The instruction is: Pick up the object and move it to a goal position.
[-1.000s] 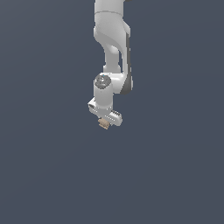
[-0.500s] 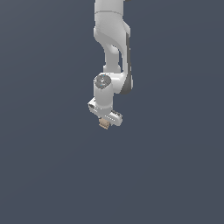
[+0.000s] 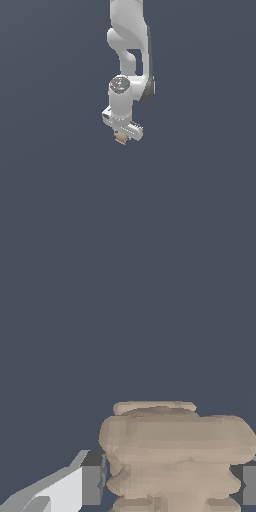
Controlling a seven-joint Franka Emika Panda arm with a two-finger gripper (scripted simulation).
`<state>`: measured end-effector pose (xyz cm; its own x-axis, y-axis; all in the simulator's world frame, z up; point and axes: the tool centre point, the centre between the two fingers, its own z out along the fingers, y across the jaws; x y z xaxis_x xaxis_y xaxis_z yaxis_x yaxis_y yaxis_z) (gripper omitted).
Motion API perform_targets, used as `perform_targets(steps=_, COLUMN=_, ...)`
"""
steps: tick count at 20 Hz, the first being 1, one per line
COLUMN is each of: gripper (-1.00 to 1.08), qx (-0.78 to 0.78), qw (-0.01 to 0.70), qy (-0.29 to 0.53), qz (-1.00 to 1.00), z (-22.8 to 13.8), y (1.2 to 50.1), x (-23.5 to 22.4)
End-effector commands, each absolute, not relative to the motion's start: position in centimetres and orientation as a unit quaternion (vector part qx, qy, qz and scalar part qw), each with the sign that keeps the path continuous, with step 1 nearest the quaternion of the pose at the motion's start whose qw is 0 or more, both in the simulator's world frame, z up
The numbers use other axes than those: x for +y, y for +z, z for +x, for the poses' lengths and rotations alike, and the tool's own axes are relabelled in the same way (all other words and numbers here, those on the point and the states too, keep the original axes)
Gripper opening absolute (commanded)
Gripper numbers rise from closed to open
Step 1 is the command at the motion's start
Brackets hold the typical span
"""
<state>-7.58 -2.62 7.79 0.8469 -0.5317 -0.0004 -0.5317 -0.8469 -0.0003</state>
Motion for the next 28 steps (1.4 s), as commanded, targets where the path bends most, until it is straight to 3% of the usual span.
perform_targets(steps=1, gripper=-1.00, qx=0.277, qw=0.000, qy=0.000, qz=-0.961, z=-7.4, y=9.5, x=-2.1)
perform_targets(steps=28, gripper=-1.00, qx=0.277, qw=-0.001, qy=0.000, qz=-0.961, z=-4.3, y=36.2, x=6.4)
